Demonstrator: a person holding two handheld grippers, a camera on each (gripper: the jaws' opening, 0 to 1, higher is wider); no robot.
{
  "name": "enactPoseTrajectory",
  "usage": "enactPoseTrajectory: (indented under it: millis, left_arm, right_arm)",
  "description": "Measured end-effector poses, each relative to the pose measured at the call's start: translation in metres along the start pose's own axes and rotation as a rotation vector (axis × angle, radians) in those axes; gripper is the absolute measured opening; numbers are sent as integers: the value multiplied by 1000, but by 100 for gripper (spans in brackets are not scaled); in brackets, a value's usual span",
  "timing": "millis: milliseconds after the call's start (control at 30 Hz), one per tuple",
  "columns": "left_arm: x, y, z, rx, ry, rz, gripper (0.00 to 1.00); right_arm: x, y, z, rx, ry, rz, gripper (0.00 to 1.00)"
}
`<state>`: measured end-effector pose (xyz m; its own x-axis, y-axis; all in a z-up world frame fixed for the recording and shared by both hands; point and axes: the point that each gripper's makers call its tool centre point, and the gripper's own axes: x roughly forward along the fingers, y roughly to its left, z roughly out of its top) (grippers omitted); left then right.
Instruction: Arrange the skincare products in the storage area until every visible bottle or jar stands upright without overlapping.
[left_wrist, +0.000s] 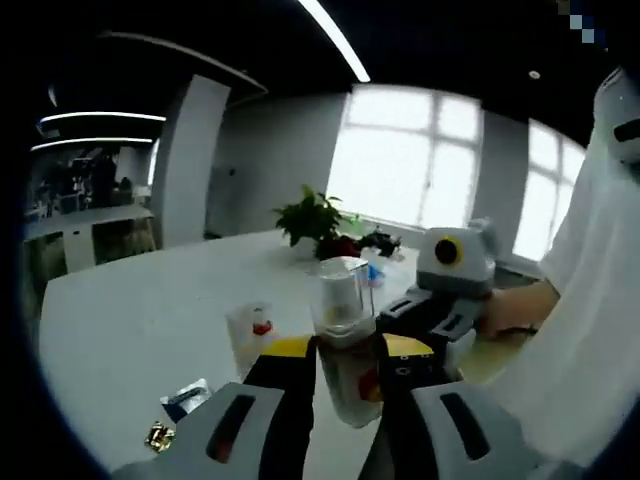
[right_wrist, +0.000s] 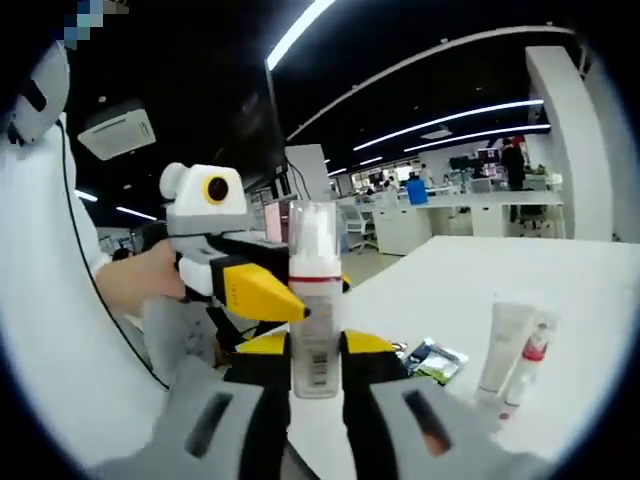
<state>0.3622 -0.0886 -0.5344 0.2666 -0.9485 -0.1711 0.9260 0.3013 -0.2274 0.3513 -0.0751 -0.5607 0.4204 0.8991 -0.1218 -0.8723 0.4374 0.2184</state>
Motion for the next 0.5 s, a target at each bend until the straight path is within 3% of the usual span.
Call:
enactPoseTrajectory:
  millis: [33,233,500]
  left_arm:
    - [-2,-5,0,-9,8,-47,22]
    - [-9,-13,-6,80,105,-135,21]
    - [-10,-22,-2,108,134,-217,20]
  right_arm:
    - [-1,7,-1,13,11,55,18]
    - [-7,11,-2,-3,18,119,18]
    - [-12,22,1,46,-19,218,18]
